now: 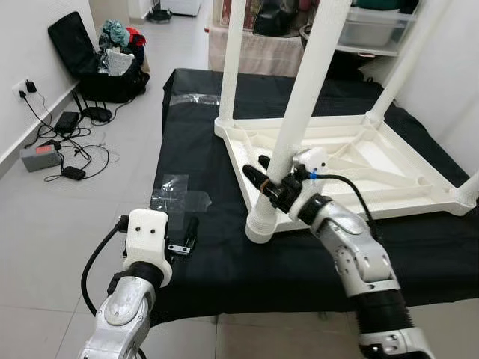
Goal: Building children table
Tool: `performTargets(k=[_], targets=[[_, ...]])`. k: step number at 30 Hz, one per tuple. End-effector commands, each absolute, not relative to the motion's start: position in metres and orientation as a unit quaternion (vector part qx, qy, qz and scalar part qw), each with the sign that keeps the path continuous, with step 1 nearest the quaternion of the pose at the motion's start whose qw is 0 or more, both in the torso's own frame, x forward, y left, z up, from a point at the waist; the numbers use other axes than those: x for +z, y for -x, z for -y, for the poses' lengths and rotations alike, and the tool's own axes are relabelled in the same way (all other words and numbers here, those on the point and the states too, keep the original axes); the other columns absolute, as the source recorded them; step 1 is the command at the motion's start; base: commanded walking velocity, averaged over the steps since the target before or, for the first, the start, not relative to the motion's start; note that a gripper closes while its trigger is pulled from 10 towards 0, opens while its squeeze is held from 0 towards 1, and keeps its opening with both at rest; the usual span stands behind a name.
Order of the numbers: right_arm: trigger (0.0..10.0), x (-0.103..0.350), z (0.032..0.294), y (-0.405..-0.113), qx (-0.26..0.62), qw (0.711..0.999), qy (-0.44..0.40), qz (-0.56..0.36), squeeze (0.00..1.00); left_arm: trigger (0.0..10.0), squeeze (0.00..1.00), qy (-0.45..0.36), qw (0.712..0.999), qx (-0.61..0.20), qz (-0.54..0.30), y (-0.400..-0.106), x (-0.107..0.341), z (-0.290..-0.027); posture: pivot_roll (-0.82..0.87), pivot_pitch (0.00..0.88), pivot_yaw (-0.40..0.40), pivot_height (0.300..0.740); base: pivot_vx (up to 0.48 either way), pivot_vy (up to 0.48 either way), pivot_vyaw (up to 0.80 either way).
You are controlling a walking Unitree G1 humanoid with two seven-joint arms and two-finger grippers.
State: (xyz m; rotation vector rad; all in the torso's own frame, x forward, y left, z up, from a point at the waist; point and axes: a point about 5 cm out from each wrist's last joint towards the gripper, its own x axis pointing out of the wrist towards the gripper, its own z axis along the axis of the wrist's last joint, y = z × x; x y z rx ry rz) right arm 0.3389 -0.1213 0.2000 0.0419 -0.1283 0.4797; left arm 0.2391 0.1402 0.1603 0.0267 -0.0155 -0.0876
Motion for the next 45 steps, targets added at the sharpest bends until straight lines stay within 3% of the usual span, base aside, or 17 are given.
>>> performTargets(k=[1,2,5,9,10,15,16,20,21,22,23,30,31,35,38,43,45], targets=[[0.0,0.180,0.149,-0.341,0.118,0.993,-0.001,0.012,0.00,10.0,0.00,-0.019,0.999,-0.045,0.005,-0.240,0.159,-0.141,0.13,0.129,-0.121,0.740,0.000,0.000,0.00],[0.0,0.179,0.153,-0.341,0.040,0.999,-0.005,0.001,0.00,10.0,0.00,-0.020,0.999,-0.045,0.006,-0.240,0.160,-0.141,0.13,0.131,-0.125,0.740,0.000,0.000,0.00],[0.0,0.179,0.155,-0.341,-0.008,1.000,-0.008,-0.007,0.00,10.0,0.00,-0.020,0.999,-0.045,0.007,-0.240,0.160,-0.141,0.13,0.131,-0.125,0.740,0.000,0.000,0.00],[0.0,0.185,0.154,-0.336,-0.121,0.993,-0.013,-0.002,0.00,10.0,0.00,-0.018,0.999,-0.046,0.007,-0.239,0.160,-0.140,0.13,0.135,-0.128,0.740,0.000,0.000,0.00],[0.0,0.187,0.149,-0.333,-0.186,0.982,-0.020,-0.004,0.00,10.0,0.00,-0.017,0.999,-0.048,0.006,-0.238,0.159,-0.139,0.13,0.136,-0.124,0.740,0.000,0.000,0.00],[0.0,0.186,0.133,-0.329,-0.250,0.967,-0.038,-0.018,0.00,10.0,0.00,-0.015,0.999,-0.049,0.004,-0.237,0.158,-0.137,0.14,0.138,-0.128,0.740,0.000,0.000,0.00],[10.0,0.185,0.124,-0.329,-0.243,0.968,-0.054,-0.027,0.00,10.0,0.00,-0.015,0.999,-0.050,0.003,-0.237,0.158,-0.136,0.14,0.136,-0.128,0.740,0.000,0.000,0.00],[10.0,0.185,0.118,-0.331,-0.216,0.974,-0.064,-0.030,0.00,10.0,0.00,-0.015,0.999,-0.050,0.002,-0.237,0.157,-0.136,0.14,0.137,-0.131,0.740,0.000,0.000,0.00],[10.0,0.188,0.114,-0.333,-0.192,0.979,-0.064,-0.020,0.15,10.0,0.00,-0.015,0.999,-0.051,0.001,-0.238,0.157,-0.136,0.13,0.129,-0.125,0.740,0.000,0.000,0.00],[10.0,0.188,0.114,-0.333,-0.192,0.979,-0.064,-0.020,0.15,10.0,0.00,-0.015,0.999,-0.051,0.001,-0.238,0.157,-0.136,0.13,0.129,-0.125,0.740,0.000,0.000,0.00],[10.0,0.191,0.113,-0.335,-0.168,0.983,-0.069,-0.013,1.00,10.0,0.00,-0.015,0.999,-0.051,0.000,-0.238,0.156,-0.136,0.13,0.129,-0.124,0.740,0.000,0.000,0.00],[10.0,0.207,0.127,-0.334,-0.134,0.988,-0.052,0.054,1.00,10.0,0.00,-0.014,0.998,-0.056,0.000,-0.240,0.154,-0.134,0.12,0.109,-0.118,0.740,0.000,0.000,0.00],[10.0,0.208,0.128,-0.335,-0.110,0.990,-0.062,0.062,0.00,10.0,0.00,-0.014,0.998,-0.056,0.000,-0.241,0.154,-0.134,0.12,0.109,-0.118,0.740,0.000,0.000,0.00],[10.0,0.207,0.135,-0.335,-0.100,0.991,-0.063,0.065,0.00,10.0,0.00,-0.015,0.998,-0.057,0.000,-0.241,0.154,-0.134,0.12,0.106,-0.120,0.740,0.000,0.000,0.00],[10.0,0.212,0.157,-0.349,0.041,0.991,-0.098,0.084,0.00,10.0,0.00,-0.015,0.998,-0.055,0.002,-0.240,0.155,-0.136,0.13,0.100,-0.123,0.740,0.000,0.000,0.00],[10.0,0.223,0.165,-0.357,0.146,0.978,-0.115,0.099,0.00,10.0,0.00,-0.014,0.998,-0.054,0.004,-0.241,0.156,-0.135,0.13,0.099,-0.126,0.740,0.000,0.000,0.00],[10.0,0.223,0.165,-0.357,0.146,0.978,-0.115,0.099,0.00,10.0,0.00,-0.014,0.998,-0.054,0.004,-0.241,0.156,-0.135,0.13,0.099,-0.126,0.740,0.000,0.000,0.00]])
